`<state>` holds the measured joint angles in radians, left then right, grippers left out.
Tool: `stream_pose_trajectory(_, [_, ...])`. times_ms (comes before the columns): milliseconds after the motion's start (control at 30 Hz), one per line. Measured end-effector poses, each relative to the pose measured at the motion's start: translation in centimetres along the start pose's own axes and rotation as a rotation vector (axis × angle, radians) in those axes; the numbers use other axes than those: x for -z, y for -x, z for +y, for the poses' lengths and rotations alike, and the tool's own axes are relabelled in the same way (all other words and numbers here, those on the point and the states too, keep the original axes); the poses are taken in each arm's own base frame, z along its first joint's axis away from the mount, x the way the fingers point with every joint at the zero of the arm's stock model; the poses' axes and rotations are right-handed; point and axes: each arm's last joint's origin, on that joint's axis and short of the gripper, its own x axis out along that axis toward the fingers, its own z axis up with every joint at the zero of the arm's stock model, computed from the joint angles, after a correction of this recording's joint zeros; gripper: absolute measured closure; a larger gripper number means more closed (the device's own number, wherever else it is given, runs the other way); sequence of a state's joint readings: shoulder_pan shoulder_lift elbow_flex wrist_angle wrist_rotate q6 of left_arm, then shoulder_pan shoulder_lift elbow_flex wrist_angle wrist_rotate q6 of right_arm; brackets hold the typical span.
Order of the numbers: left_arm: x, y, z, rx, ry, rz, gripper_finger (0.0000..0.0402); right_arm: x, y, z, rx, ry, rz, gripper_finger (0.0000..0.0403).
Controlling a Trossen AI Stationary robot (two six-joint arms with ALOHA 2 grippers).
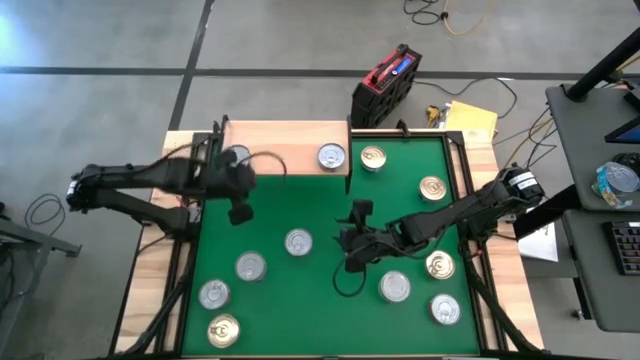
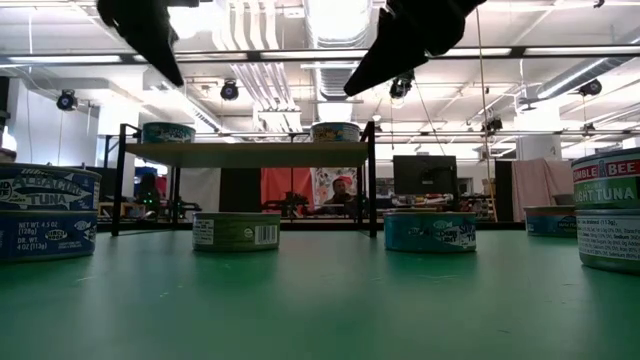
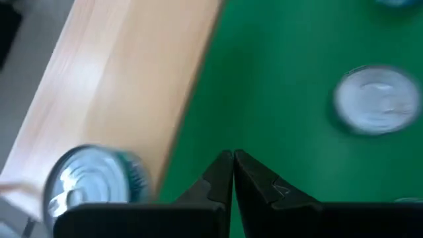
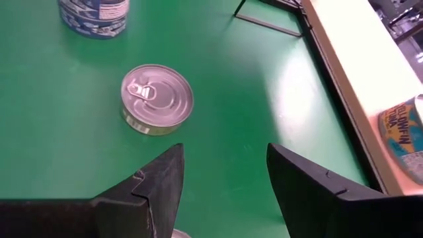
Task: Stack canned seafood by type on shelf
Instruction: Put the middle left dark blue tuna can on the shelf
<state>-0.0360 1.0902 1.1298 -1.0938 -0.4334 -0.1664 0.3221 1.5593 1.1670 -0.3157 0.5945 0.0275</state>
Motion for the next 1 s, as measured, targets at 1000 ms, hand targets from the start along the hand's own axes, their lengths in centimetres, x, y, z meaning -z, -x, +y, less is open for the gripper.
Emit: stream_pose_trajectory(1000, [3.9,-3.6,-16.1,-0.067,-0.138,-0.06,0.0401,3.1,-0.8,2.5,-0.049,-0.201,-0.084,0.0197])
